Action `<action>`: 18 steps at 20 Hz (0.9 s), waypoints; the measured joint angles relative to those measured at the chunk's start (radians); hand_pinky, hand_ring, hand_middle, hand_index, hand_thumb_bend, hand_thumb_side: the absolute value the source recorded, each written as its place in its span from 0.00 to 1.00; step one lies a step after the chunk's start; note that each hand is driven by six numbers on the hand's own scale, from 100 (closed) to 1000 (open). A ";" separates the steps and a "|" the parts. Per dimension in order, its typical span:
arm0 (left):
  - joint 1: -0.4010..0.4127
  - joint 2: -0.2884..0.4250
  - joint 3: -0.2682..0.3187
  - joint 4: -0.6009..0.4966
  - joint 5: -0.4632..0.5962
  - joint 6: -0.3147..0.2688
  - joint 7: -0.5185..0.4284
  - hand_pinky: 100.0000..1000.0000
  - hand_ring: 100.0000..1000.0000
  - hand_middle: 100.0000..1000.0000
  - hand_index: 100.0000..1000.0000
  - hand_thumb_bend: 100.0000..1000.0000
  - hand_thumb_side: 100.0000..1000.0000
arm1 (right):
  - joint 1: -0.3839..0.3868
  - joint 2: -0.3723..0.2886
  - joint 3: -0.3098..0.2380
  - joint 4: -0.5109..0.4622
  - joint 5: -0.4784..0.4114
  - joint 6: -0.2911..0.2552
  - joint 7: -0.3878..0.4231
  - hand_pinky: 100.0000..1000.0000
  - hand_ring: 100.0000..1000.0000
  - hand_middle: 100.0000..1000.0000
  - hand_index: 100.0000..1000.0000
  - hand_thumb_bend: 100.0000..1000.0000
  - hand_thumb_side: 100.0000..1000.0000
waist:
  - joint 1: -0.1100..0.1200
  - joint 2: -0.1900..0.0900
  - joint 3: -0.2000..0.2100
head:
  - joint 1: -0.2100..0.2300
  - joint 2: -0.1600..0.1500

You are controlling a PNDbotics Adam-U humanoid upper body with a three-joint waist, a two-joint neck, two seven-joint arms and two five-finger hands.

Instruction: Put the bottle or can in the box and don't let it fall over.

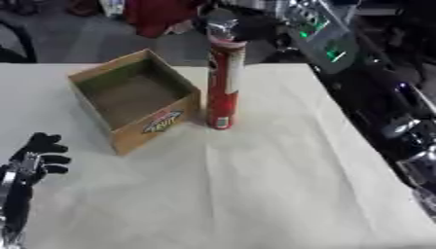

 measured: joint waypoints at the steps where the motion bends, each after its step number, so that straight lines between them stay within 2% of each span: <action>1: -0.002 0.000 0.000 0.000 0.000 0.000 -0.001 0.58 0.58 0.59 0.78 0.45 0.94 | -0.004 0.007 -0.011 0.018 0.039 -0.002 0.000 0.97 1.00 0.96 1.00 0.00 0.86 | 0.001 0.000 0.002 | -0.004 -0.002; 9: -0.009 0.000 -0.006 -0.001 0.000 0.000 -0.009 0.58 0.58 0.59 0.78 0.45 0.94 | -0.039 0.025 -0.132 0.178 0.312 0.026 -0.093 0.97 0.99 0.95 1.00 0.00 0.84 | 0.003 0.000 0.019 | -0.027 -0.010; 13: -0.011 0.000 -0.008 -0.001 0.000 -0.001 -0.013 0.58 0.58 0.59 0.78 0.45 0.94 | -0.048 0.025 -0.176 0.246 0.391 0.047 -0.138 0.96 0.98 0.94 1.00 0.00 0.84 | 0.003 0.000 0.025 | -0.033 -0.014; 18: -0.012 0.000 -0.012 -0.001 0.000 -0.002 -0.014 0.58 0.58 0.59 0.78 0.45 0.94 | -0.055 0.025 -0.204 0.302 0.459 0.067 -0.152 0.92 0.96 0.95 1.00 0.00 0.85 | 0.003 0.000 0.027 | -0.040 -0.022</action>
